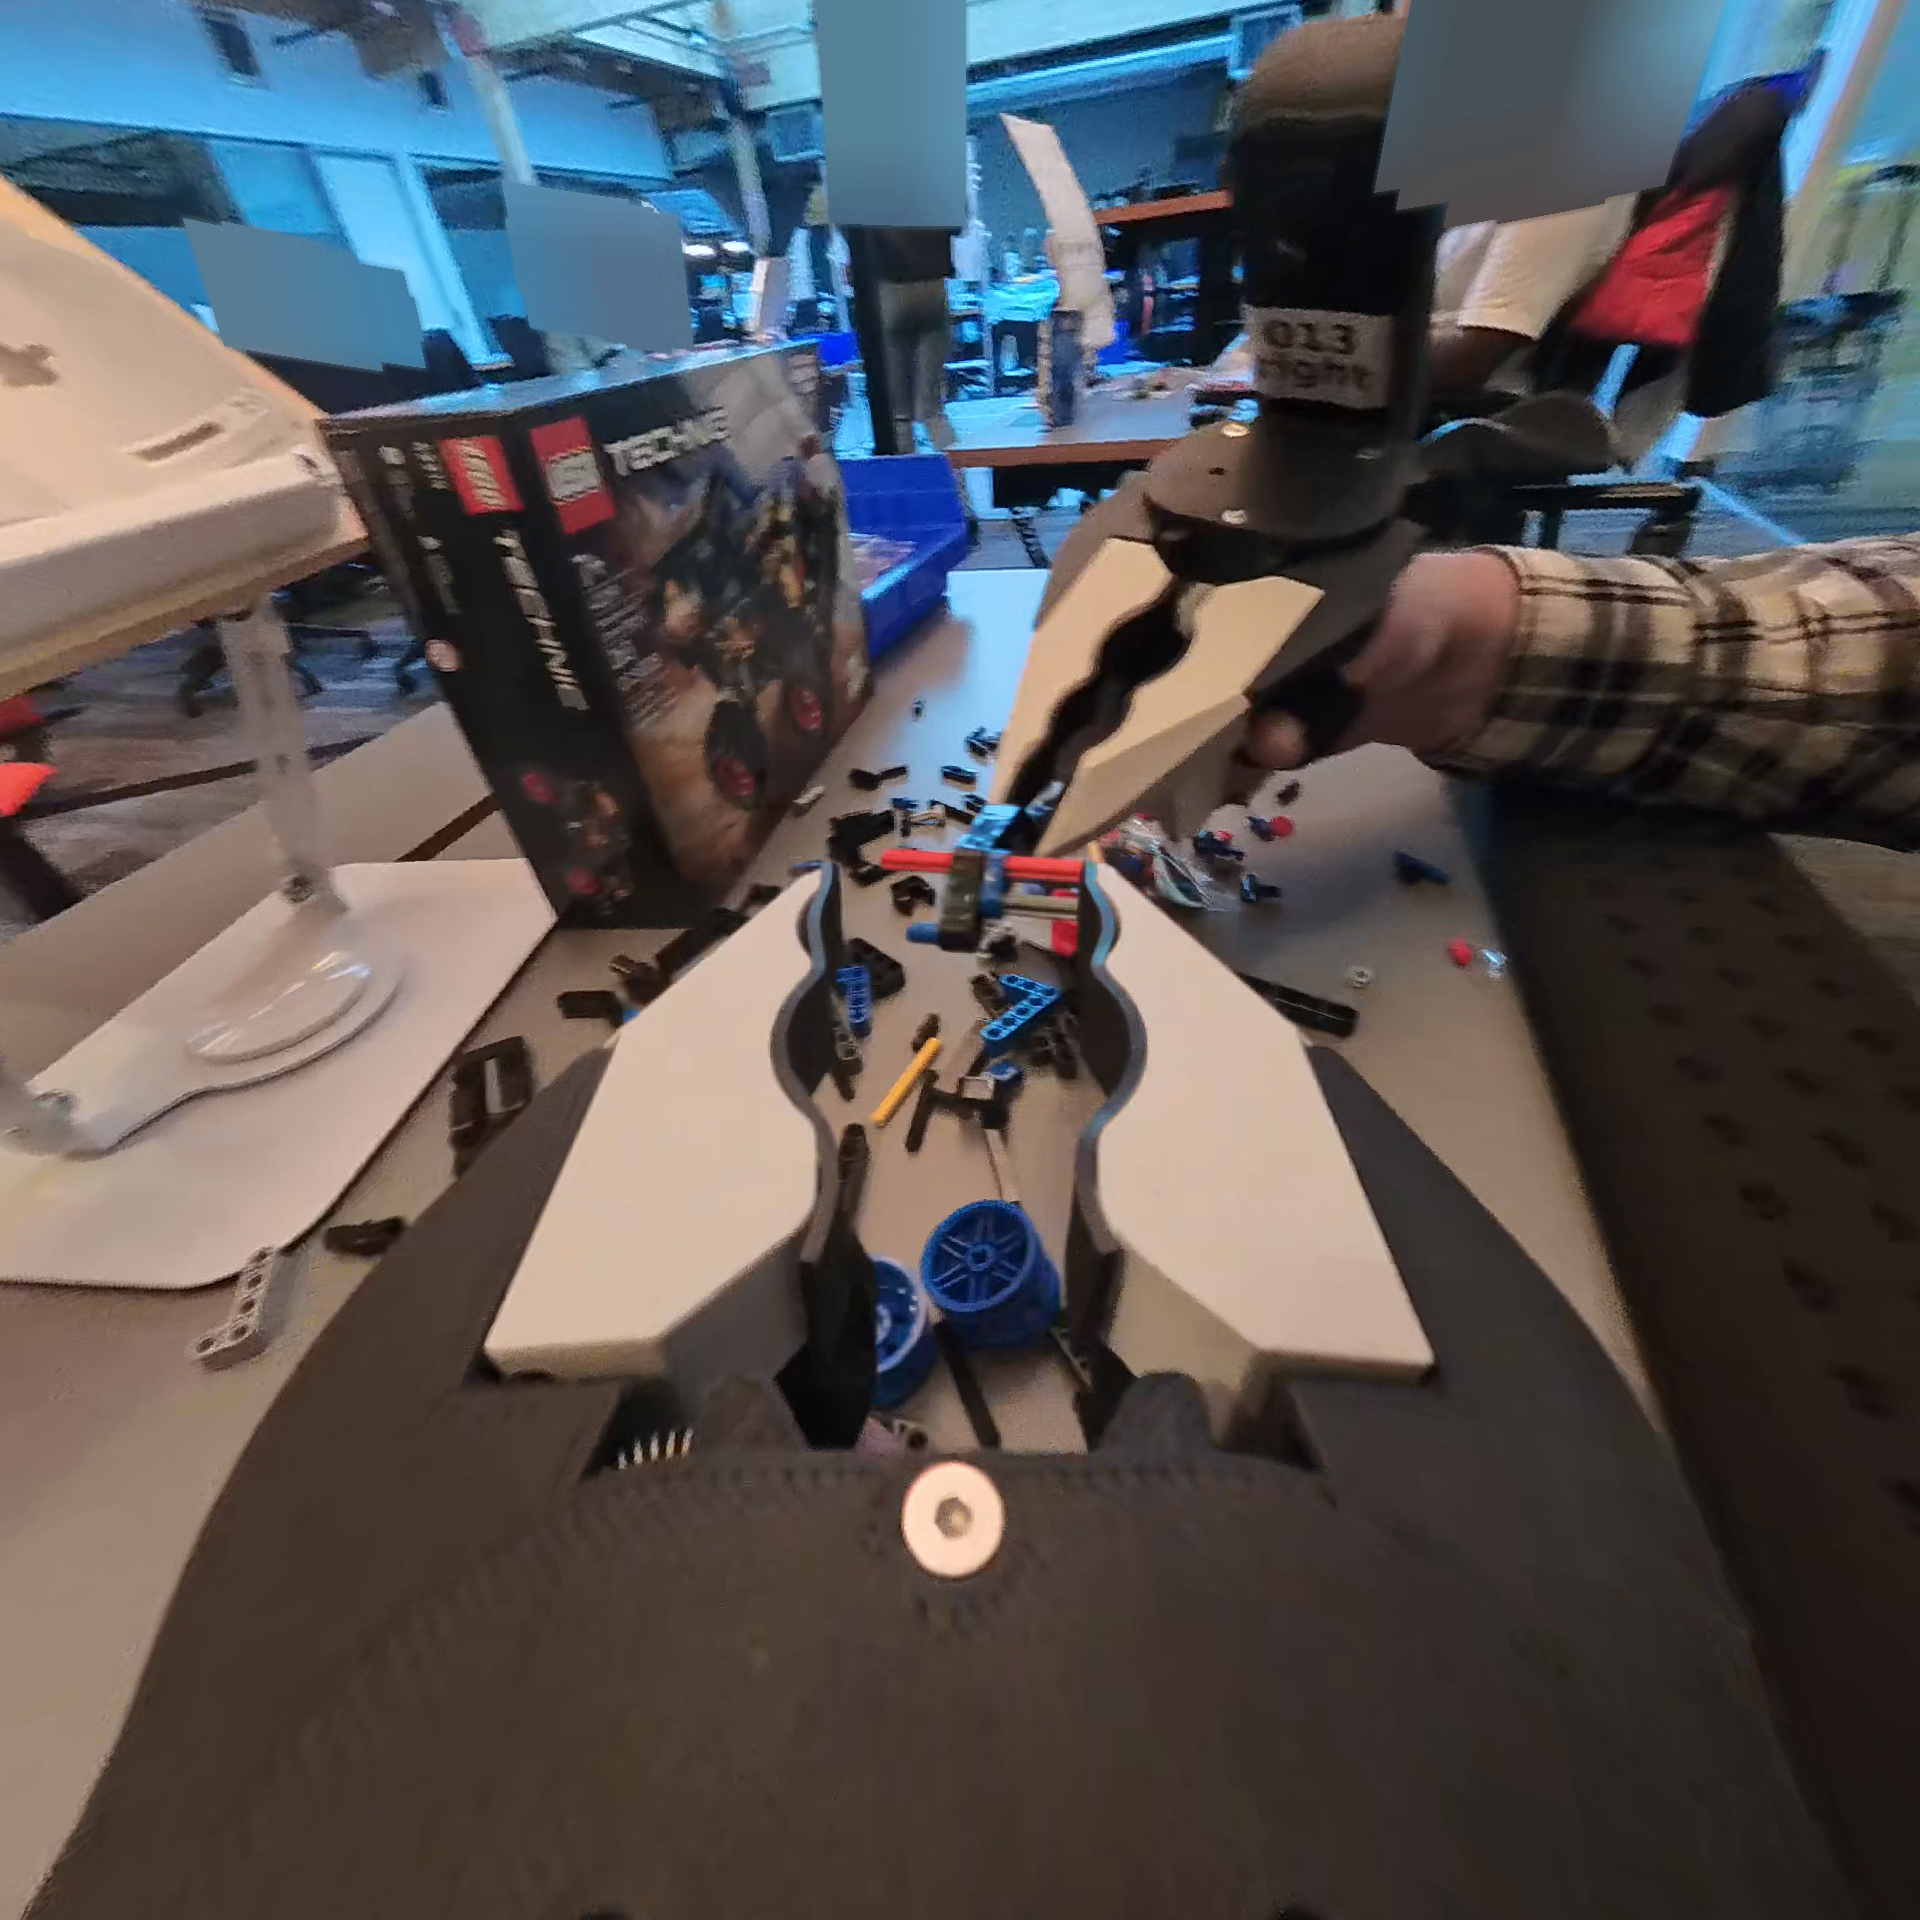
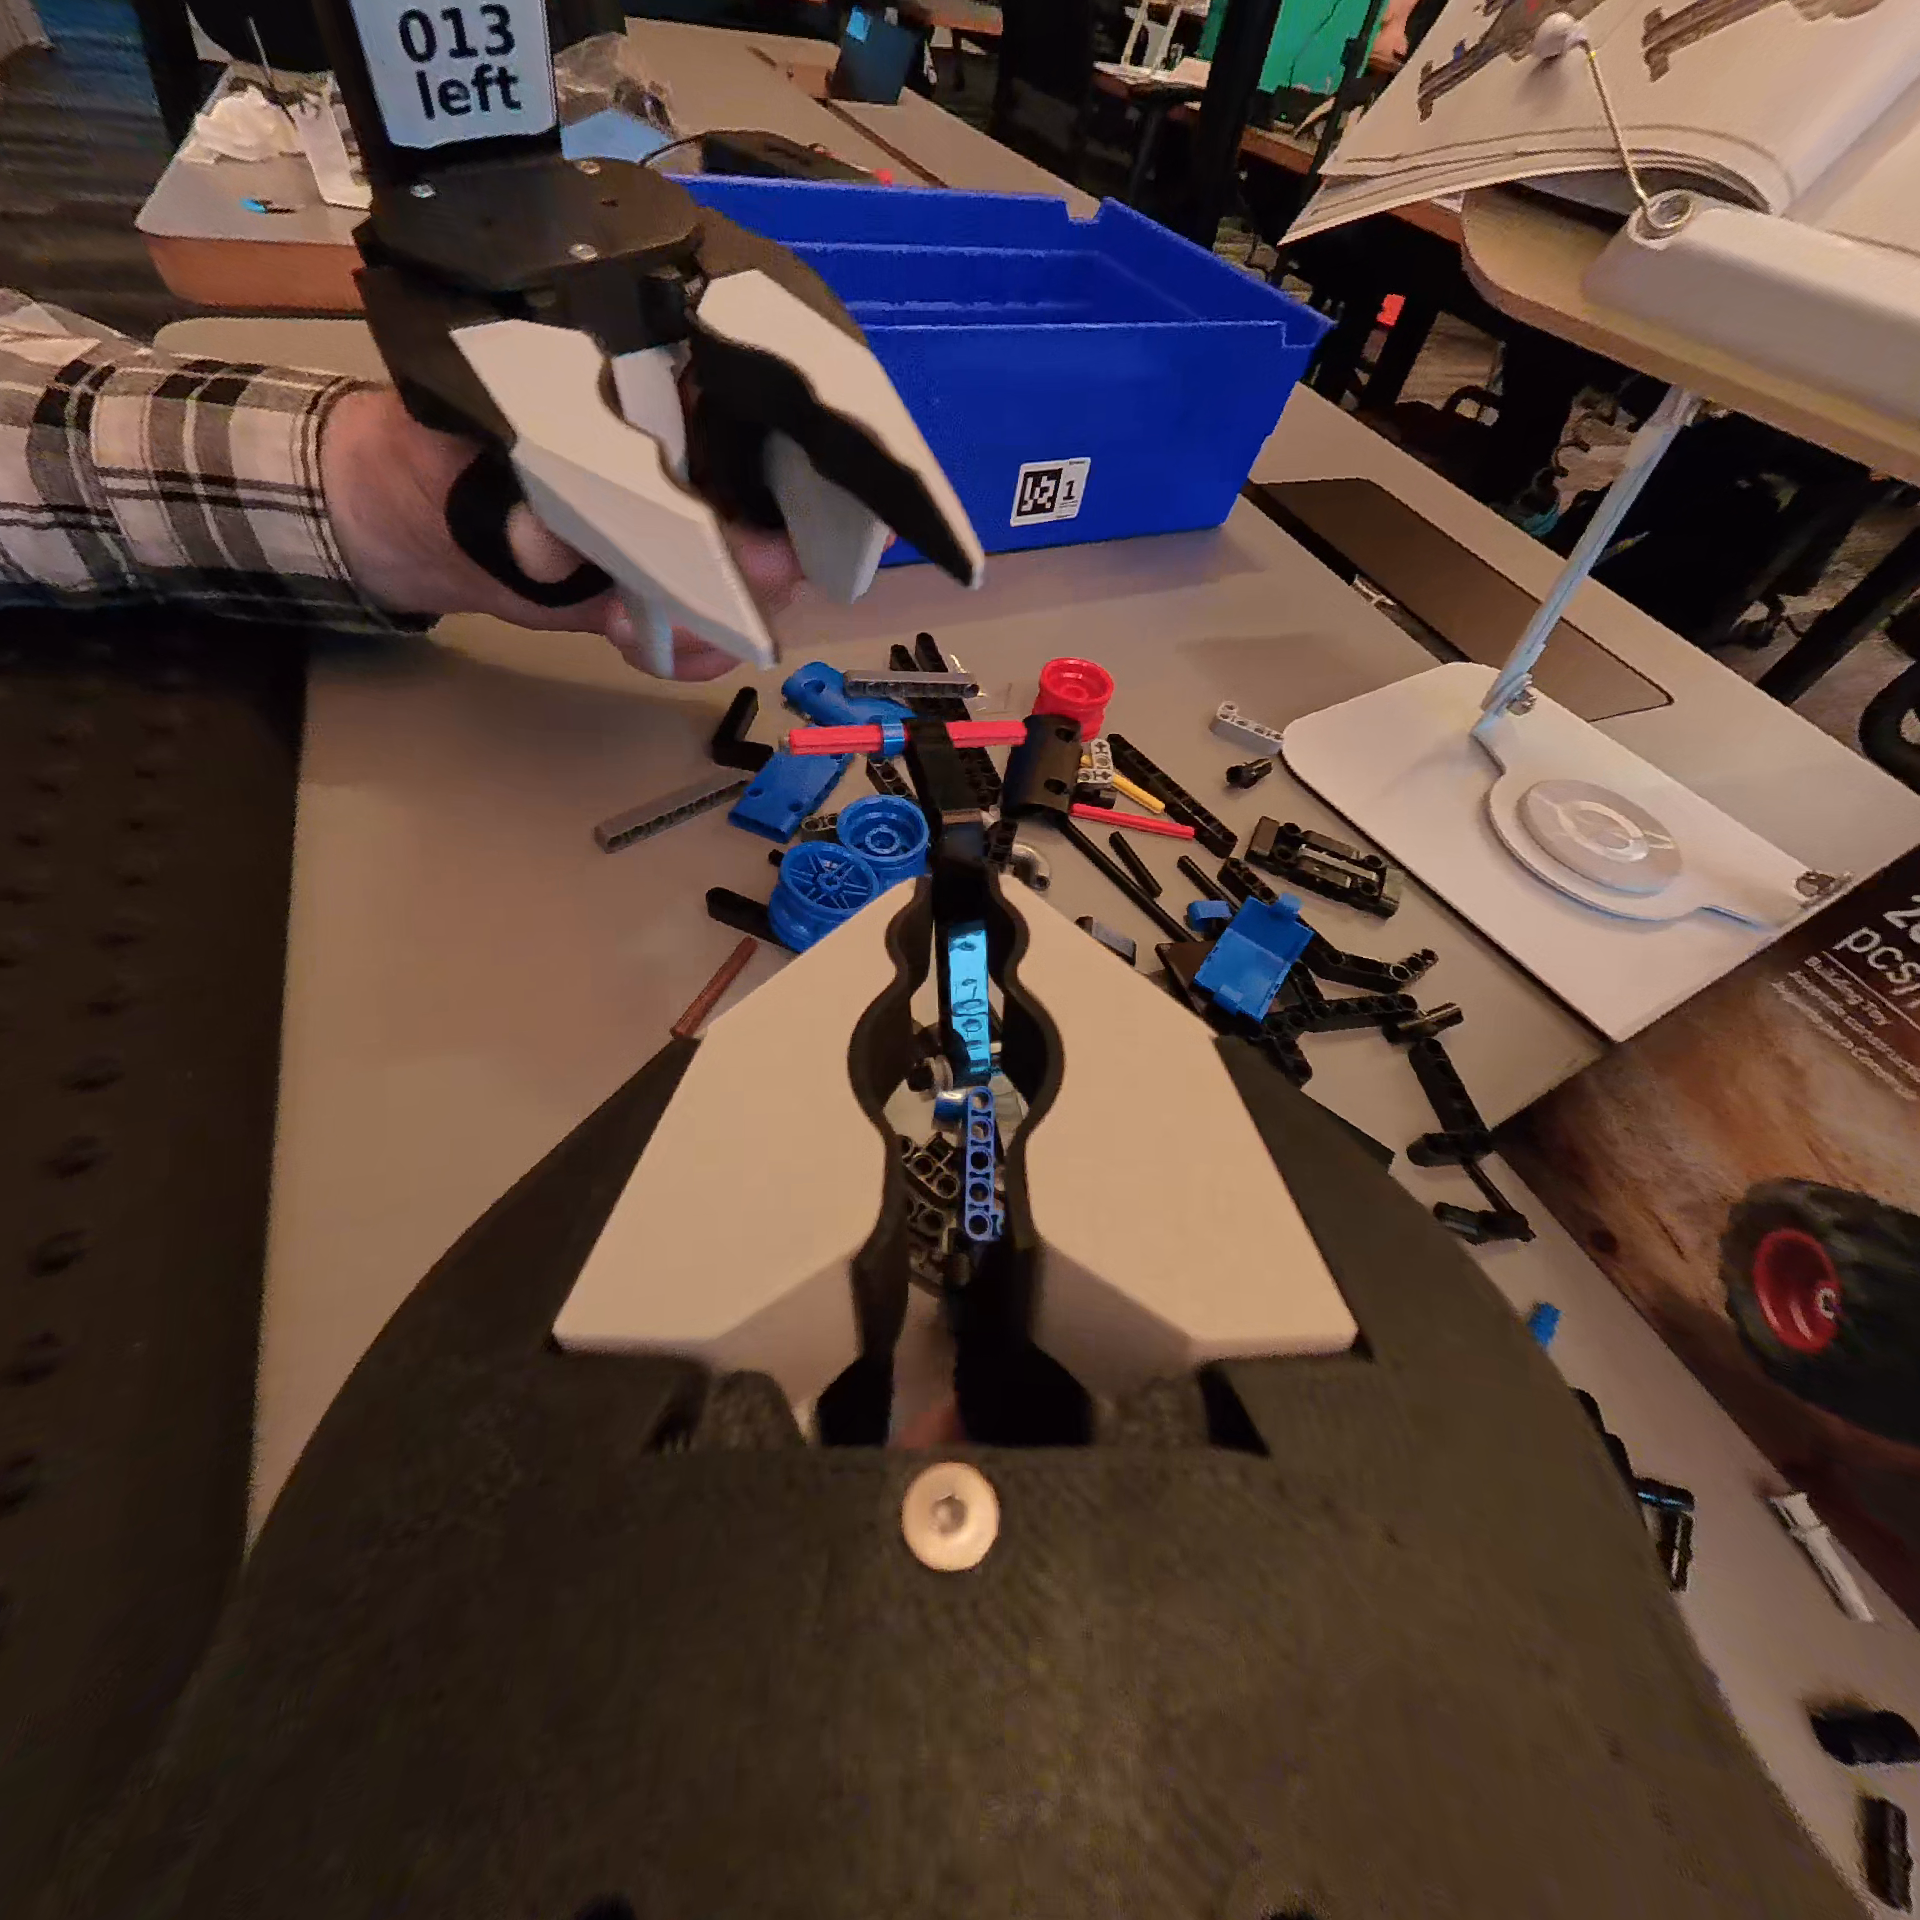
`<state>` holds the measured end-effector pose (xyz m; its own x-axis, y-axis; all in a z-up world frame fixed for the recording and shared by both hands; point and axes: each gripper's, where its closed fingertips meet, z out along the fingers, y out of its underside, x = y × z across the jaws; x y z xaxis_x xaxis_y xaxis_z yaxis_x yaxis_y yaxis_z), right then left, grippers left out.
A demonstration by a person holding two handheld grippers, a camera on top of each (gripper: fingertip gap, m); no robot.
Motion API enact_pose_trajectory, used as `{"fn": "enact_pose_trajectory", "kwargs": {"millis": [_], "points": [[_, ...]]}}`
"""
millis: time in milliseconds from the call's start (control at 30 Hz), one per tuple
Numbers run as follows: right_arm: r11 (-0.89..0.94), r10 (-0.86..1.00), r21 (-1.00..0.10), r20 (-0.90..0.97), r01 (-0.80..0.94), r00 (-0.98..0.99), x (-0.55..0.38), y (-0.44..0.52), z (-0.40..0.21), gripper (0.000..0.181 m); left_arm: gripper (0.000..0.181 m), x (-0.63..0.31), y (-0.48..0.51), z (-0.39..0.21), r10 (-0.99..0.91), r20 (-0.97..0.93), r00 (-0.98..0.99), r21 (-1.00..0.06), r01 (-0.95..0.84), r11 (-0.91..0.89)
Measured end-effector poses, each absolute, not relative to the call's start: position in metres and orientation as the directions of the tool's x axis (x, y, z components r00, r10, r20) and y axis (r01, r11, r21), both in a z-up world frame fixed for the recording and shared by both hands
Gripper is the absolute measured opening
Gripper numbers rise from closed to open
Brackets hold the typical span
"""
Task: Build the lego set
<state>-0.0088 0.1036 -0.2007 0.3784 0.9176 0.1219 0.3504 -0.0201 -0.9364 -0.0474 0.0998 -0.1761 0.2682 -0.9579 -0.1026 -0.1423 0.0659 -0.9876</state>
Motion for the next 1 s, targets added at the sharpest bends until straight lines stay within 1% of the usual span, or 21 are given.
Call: {"fn": "enact_pose_trajectory", "kwargs": {"millis": [100,267,333,467,567,667,700,800,1000], "points": [[-0.017,0.918,-0.934,0.127,0.356,0.376,-0.009,0.103,-0.202,0.007,0.042,-0.04,0.088,-0.184,-0.966,-0.147,0.213,-0.977,-0.187,0.107],[-0.012,0.92,-0.933,0.13,0.359,0.369,-0.011,0.101,-0.202,0.007,0.042,-0.029,0.08,-0.196,-0.958,-0.225,0.178,-0.948,-0.265,0.173],[-0.014,0.92,-0.935,0.127,0.355,0.371,-0.01,0.101,-0.201,0.007,0.042,-0.028,0.081,-0.198,-0.948,-0.257,0.185,-0.938,-0.282,0.2],[-0.025,0.927,-0.946,0.099,0.324,0.361,-0.014,0.098,-0.196,0.007,0.034,-0.031,0.09,-0.196,-0.915,-0.315,0.252,-0.929,-0.278,0.243],[-0.015,0.932,-0.942,0.109,0.336,0.345,-0.017,0.094,-0.198,0.007,0.037,-0.03,0.092,-0.194,-0.909,-0.322,0.265,-0.929,-0.275,0.249],[-0.013,0.934,-0.939,0.111,0.343,0.34,-0.018,0.093,-0.198,0.007,0.039,-0.027,0.092,-0.197,-0.886,-0.381,0.266,-0.903,-0.312,0.295],[-0.019,0.935,-0.939,0.106,0.343,0.339,-0.018,0.092,-0.199,0.007,0.037,-0.027,0.092,-0.198,-0.872,-0.411,0.265,-0.889,-0.329,0.318],[-0.04,0.938,-0.94,0.081,0.338,0.338,-0.018,0.092,-0.199,0.007,0.019,-0.026,0.094,-0.2,-0.82,-0.502,0.275,-0.839,-0.385,0.385],[-0.093,0.945,-0.951,0.009,0.294,0.328,-0.018,0.09,-0.196,0.008,0.01,-0.027,0.098,-0.196,-0.764,-0.568,0.304,-0.802,-0.413,0.432]]}}
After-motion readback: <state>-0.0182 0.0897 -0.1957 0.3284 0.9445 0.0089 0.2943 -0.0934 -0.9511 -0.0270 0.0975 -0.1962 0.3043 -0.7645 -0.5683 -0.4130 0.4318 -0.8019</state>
